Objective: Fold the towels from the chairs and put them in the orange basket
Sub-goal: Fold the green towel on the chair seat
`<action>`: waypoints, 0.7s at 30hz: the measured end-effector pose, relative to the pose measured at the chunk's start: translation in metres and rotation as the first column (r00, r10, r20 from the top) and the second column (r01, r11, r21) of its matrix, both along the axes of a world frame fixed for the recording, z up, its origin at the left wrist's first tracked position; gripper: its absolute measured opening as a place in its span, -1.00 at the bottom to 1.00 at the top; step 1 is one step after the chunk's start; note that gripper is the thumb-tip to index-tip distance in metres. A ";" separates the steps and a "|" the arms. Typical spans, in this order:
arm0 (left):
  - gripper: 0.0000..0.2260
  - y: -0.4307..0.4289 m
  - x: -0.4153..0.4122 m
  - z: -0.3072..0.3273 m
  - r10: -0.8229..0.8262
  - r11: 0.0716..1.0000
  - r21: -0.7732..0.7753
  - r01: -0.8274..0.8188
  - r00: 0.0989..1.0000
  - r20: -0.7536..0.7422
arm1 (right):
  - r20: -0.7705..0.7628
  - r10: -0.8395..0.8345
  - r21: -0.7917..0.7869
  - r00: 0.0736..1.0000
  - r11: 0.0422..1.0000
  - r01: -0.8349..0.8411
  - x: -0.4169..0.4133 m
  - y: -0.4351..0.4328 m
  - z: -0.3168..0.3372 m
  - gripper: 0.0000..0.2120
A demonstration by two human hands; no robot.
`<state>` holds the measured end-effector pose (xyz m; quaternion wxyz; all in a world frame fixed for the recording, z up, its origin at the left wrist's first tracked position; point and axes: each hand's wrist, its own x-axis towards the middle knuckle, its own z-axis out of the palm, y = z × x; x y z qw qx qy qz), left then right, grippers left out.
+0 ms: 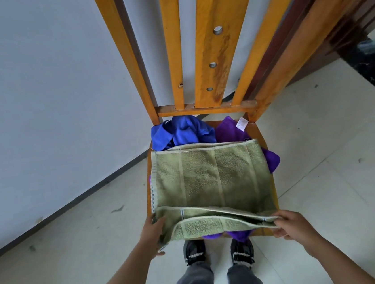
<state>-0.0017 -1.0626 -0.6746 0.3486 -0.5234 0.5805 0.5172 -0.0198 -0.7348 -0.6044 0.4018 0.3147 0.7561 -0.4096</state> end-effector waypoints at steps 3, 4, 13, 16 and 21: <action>-0.80 0.001 0.001 0.007 0.088 0.996 0.027 -0.088 0.996 -0.010 | -0.015 0.007 0.004 1.000 1.000 -0.007 0.005 0.002 0.000 -0.78; -0.79 0.000 0.003 0.009 0.124 0.992 0.040 -0.123 0.992 -0.006 | -0.019 0.009 0.002 1.000 1.000 -0.009 0.006 0.002 0.000 -0.79; -0.83 0.000 0.032 0.018 0.391 0.920 0.021 -0.391 0.920 0.022 | -0.030 0.048 0.023 0.998 0.999 -0.047 0.023 0.015 0.004 -0.79; -0.87 -0.001 0.034 0.018 0.453 0.891 0.032 -0.454 0.891 0.026 | -0.022 0.068 0.032 0.997 0.997 -0.068 0.030 0.019 0.005 -0.79; -0.97 -0.009 0.046 0.018 0.381 0.924 0.055 -0.380 0.924 -0.024 | -0.037 0.050 0.062 0.998 0.997 -0.048 0.035 0.025 0.007 -0.80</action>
